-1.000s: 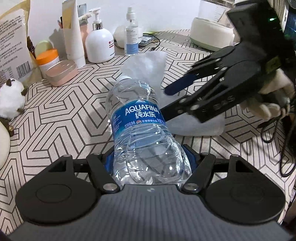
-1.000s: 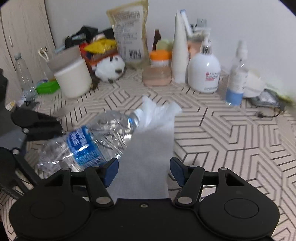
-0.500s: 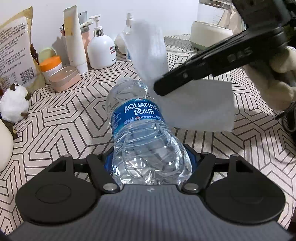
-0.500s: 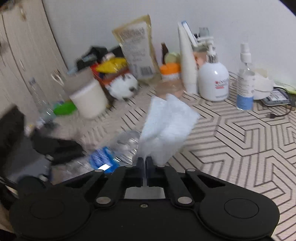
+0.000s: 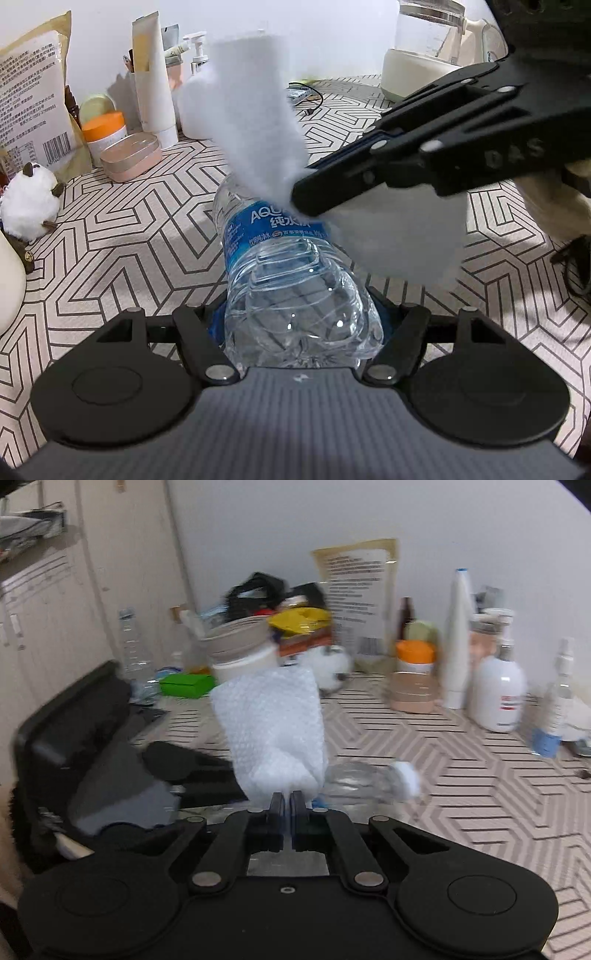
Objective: Clean container
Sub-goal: 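Wipe along the bottle body with the right gripper while the left gripper holds it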
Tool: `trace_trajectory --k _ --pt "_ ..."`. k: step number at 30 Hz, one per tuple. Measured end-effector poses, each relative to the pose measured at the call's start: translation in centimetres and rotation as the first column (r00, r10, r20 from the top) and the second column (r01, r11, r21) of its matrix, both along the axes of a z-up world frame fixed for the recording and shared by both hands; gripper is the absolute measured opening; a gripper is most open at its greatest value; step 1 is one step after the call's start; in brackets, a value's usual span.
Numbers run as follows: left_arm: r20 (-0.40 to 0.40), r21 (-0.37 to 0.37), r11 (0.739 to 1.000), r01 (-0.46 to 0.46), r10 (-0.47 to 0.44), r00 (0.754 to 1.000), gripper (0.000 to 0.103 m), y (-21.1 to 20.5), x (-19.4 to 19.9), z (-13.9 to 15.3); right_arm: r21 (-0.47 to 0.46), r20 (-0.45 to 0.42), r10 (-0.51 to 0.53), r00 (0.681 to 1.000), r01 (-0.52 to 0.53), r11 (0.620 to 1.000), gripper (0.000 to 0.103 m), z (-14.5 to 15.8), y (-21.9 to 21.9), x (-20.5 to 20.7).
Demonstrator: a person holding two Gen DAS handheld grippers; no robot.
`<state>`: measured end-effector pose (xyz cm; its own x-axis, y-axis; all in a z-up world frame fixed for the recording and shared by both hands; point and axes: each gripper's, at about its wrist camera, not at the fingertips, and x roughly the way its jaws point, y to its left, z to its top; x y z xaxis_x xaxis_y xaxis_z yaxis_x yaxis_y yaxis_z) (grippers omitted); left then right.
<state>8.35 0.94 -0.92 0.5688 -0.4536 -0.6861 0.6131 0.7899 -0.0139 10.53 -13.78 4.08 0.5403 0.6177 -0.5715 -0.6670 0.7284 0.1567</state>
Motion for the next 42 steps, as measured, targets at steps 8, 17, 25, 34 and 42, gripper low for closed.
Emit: trace_trajectory --k 8,17,25,34,42 --pt "0.006 0.004 1.0 -0.026 0.026 1.0 0.071 -0.1 -0.6 -0.1 0.031 -0.04 -0.053 0.998 0.054 0.998 0.003 -0.4 -1.3 1.5" --pt "0.007 0.011 0.999 -0.045 0.045 0.999 0.071 -1.1 -0.6 0.2 0.049 -0.022 0.031 0.999 -0.03 0.998 0.009 -0.1 0.7 0.1" --pt "0.013 -0.001 1.0 -0.031 0.031 0.999 0.071 -0.3 -0.8 0.0 0.051 -0.025 0.027 0.999 -0.026 0.998 0.003 -0.4 0.2 0.1" --pt "0.011 -0.012 0.999 -0.05 0.05 0.999 0.07 0.3 0.6 0.1 0.057 -0.112 -0.004 0.994 0.01 0.998 0.005 -2.0 -2.5 1.7" --pt "0.027 0.002 0.999 -0.054 0.054 0.998 0.071 -0.8 -0.1 0.3 0.008 -0.13 -0.049 0.99 0.051 0.999 0.008 -2.6 -1.8 2.1"
